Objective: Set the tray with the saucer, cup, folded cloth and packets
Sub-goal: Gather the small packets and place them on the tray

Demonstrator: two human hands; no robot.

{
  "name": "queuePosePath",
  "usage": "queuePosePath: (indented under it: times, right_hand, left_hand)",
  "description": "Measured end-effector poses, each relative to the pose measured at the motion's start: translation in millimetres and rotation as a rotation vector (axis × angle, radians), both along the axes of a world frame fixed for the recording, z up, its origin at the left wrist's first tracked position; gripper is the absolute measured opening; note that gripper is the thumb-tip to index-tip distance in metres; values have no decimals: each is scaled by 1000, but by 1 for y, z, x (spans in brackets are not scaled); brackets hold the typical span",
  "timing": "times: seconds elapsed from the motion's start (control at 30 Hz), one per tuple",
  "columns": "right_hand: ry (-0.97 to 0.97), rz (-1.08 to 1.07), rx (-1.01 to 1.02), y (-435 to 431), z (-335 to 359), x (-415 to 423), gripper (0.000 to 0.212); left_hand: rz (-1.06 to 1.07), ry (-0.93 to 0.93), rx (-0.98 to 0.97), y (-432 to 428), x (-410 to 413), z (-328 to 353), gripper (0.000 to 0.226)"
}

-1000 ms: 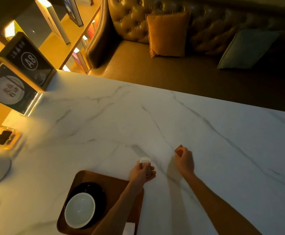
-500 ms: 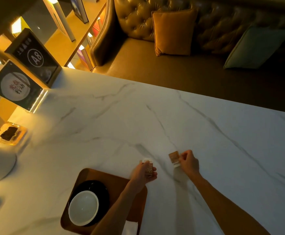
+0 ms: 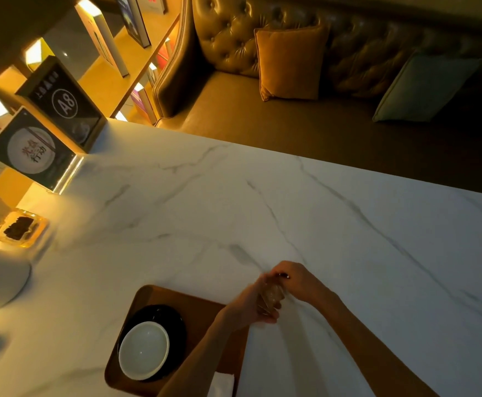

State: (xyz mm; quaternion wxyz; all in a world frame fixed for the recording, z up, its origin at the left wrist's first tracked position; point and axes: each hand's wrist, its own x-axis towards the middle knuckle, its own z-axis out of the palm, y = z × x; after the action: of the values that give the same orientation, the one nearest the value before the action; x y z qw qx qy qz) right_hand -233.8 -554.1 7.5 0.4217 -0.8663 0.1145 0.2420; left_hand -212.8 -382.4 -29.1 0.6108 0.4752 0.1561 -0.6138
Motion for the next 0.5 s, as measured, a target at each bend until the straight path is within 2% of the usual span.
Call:
queuePosePath:
  times: [0.1,0.17,0.33,0.43,0.5]
  right_hand:
    - [7,-3,62,2,1,-3,26]
    - [-2,-81,105,0,0,-8,30]
    - [35,-271,118,-5,-15,-26,32]
    - [5,-361,154,-2,-21,-33,28]
    - [-13,-410,150,0,-26,-34,25]
  left_hand:
    - [-51,-137,-30,-4,-6,1,24]
    - [-36,-204,-4,-4,-9,-2,17]
    - [-37,-298,60,-6,-11,-6,13]
    - [-180,-440,93,-10,-5,-5,14]
    - [-281,-517,125,-15,1,-3,23]
